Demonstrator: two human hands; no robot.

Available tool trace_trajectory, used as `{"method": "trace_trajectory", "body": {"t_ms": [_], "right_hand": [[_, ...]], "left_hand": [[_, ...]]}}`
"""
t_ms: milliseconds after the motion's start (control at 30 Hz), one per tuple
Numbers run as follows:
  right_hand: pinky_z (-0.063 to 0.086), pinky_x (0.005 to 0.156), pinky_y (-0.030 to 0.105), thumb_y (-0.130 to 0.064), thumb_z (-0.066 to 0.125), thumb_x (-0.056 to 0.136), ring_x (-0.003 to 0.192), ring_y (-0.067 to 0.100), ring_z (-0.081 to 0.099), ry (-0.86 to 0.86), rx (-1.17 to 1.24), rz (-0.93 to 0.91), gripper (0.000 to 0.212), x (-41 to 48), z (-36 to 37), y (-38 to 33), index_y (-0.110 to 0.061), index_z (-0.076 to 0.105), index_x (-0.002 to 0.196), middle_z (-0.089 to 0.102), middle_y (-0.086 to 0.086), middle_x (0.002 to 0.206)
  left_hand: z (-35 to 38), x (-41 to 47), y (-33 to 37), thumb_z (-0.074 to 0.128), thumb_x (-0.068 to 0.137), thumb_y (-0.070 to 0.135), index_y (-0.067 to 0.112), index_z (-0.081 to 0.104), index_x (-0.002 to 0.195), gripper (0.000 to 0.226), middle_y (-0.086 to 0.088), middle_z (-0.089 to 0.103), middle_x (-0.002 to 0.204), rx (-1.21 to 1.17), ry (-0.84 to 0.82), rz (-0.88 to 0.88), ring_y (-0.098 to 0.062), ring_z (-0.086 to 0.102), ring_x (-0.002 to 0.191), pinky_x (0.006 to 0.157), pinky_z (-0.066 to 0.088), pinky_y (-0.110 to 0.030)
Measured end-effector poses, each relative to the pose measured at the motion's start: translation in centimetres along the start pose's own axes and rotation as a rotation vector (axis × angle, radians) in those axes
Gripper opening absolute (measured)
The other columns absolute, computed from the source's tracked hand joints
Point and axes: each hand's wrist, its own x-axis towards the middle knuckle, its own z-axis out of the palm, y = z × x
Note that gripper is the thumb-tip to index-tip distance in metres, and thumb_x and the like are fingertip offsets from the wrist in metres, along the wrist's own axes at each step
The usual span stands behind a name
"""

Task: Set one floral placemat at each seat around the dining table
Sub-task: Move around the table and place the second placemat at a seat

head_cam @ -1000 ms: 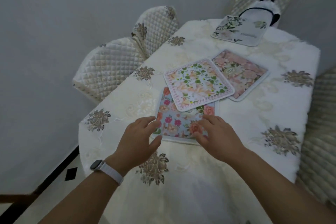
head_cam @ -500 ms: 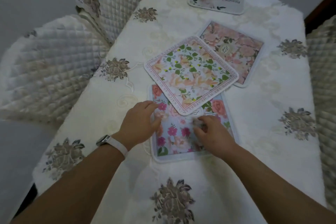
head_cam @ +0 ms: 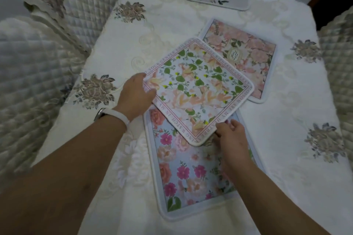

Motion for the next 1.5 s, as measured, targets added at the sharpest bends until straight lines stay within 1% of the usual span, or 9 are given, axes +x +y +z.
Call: {"method": "trace_trajectory", "body": {"t_ms": [100, 233, 433, 633, 767, 833, 1100, 1367, 1500], "right_hand": [[0.055, 0.091, 0.048, -0.016, 0.062, 0.088, 0.098, 0.028, 0.069, 0.013, 0.092, 0.044, 0.021, 0.9, 0.1, 0.5, -0.012, 0.058, 0.108, 0.068, 0.017, 0.103], [0.058, 0.085, 0.044, -0.011, 0.058, 0.089, 0.093, 0.02, 0.073, -0.024, 0.111, 0.05, 0.027, 2.0, -0.1, 0.8, -0.011, 0.063, 0.115, 0.075, 0.005, 0.105], [0.061, 0.073, 0.052, -0.007, 0.056, 0.084, 0.088, 0.023, 0.072, 0.032, 0.02, 0.029, 0.045, 2.9, -0.7, 0.8, -0.026, 0.057, 0.125, 0.071, -0.003, 0.106], [0.06, 0.079, 0.048, 0.004, 0.052, 0.082, 0.097, 0.022, 0.069, 0.021, -0.016, 0.003, 0.053, 1.2, -2.0, 0.0, -0.021, 0.055, 0.129, 0.069, -0.002, 0.114], [0.06, 0.068, 0.041, 0.004, 0.05, 0.084, 0.092, 0.023, 0.068, 0.016, -0.059, -0.011, 0.039, -1.5, -3.7, -1.1, -0.016, 0.058, 0.116, 0.069, 0.003, 0.11], [0.057, 0.059, 0.034, 0.005, 0.049, 0.086, 0.087, 0.023, 0.069, 0.014, -0.063, -0.02, 0.033, -3.3, -4.7, -1.9, -0.019, 0.06, 0.106, 0.069, 0.003, 0.104], [0.054, 0.061, 0.034, 0.005, 0.05, 0.084, 0.084, 0.023, 0.069, -0.029, -0.144, -0.131, 0.032, -11.6, -8.4, -3.6, -0.023, 0.063, 0.097, 0.071, 0.003, 0.098], [0.053, 0.059, 0.033, 0.008, 0.053, 0.083, 0.084, 0.025, 0.07, -0.229, -0.129, -0.257, 0.037, -19.9, -11.3, -3.4, -0.016, 0.061, 0.109, 0.07, 0.004, 0.104], [0.053, 0.049, 0.027, 0.012, 0.052, 0.079, 0.07, 0.015, 0.072, -0.349, -0.141, -0.325, 0.051, -23.3, -12.4, -2.8, -0.021, 0.058, 0.118, 0.069, 0.002, 0.106]], "left_hand": [[0.1, 3.1, 1.1, 0.063, 0.085, 0.032, 0.011, 0.043, 0.14, 0.062, -0.013, 0.052, 0.136, -0.016, 0.049, -0.048, -0.031, 0.048, 0.124, 0.099, 0.04, -0.036], [0.4, 5.2, 1.8, 0.065, 0.081, 0.039, 0.015, 0.046, 0.137, 0.063, -0.011, 0.055, 0.128, 0.003, 0.087, -0.105, -0.032, 0.047, 0.119, 0.096, 0.043, -0.042], [0.9, 3.2, 2.1, 0.067, 0.084, 0.029, 0.016, 0.063, 0.099, 0.02, 0.001, 0.063, 0.09, -0.033, -0.01, -0.134, -0.015, 0.059, 0.071, 0.053, 0.042, -0.026], [0.3, -0.6, 2.8, 0.066, 0.085, 0.019, 0.017, 0.059, 0.093, 0.011, 0.008, 0.062, 0.084, -0.217, -0.012, -0.192, -0.011, 0.06, 0.069, 0.055, 0.047, -0.027], [-0.7, -5.0, 3.9, 0.061, 0.09, 0.018, 0.018, 0.058, 0.096, 0.007, 0.012, 0.06, 0.084, -0.282, 0.008, -0.171, -0.008, 0.06, 0.071, 0.053, 0.043, -0.024], [-1.6, -7.6, 4.5, 0.061, 0.091, 0.017, 0.018, 0.057, 0.095, 0.006, 0.009, 0.061, 0.085, -0.331, 0.013, -0.158, -0.006, 0.059, 0.07, 0.05, 0.039, -0.021], [-6.2, -18.7, 6.4, 0.059, 0.089, 0.009, 0.013, 0.054, 0.094, 0.008, -0.004, 0.067, 0.089, -0.53, 0.082, -0.163, -0.02, 0.065, 0.07, 0.042, 0.044, -0.019], [-11.3, -31.1, 7.0, 0.056, 0.091, 0.001, 0.016, 0.056, 0.108, 0.022, -0.002, 0.067, 0.095, -0.698, 0.254, -0.15, -0.017, 0.068, 0.07, 0.043, 0.05, -0.02], [-12.4, -37.8, 6.7, 0.059, 0.093, 0.006, 0.024, 0.059, 0.101, 0.02, -0.009, 0.072, 0.096, -0.782, 0.4, -0.167, -0.026, 0.072, 0.073, 0.05, 0.056, -0.032]]}}
